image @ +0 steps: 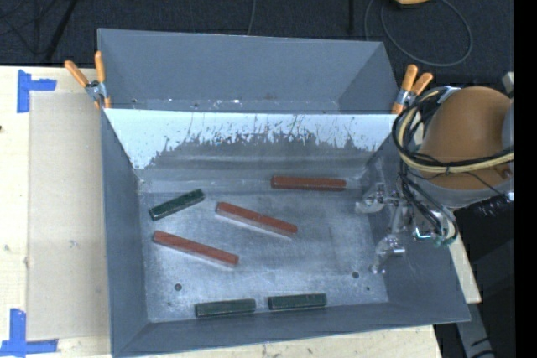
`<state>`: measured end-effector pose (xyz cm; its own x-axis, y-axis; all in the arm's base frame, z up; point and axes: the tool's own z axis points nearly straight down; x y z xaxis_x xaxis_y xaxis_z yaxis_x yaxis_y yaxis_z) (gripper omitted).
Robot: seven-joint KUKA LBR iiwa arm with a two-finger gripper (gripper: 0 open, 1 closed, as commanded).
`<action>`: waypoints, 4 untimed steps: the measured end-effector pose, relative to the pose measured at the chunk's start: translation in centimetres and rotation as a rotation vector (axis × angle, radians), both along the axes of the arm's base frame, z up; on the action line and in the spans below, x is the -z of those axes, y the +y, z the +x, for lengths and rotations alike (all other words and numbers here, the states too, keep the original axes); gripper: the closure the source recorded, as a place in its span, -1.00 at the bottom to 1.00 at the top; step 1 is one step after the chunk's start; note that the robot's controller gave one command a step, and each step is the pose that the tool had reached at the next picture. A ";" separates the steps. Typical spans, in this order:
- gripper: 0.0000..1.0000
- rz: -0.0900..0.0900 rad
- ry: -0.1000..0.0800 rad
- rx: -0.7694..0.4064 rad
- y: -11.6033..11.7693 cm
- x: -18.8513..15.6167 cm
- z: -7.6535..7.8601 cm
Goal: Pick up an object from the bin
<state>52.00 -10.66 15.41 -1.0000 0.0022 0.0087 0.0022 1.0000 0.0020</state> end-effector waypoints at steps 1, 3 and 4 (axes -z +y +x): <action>-1.00 -0.002 -0.007 -0.003 0.0 -0.4 0.2; -1.00 0.000 0.008 -0.085 8.4 3.7 2.6; 1.00 -0.004 -0.017 -0.186 9.1 7.3 6.4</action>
Offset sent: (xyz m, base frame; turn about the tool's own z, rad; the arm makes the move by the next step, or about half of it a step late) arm 0.0629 0.0592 -0.0841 -0.1326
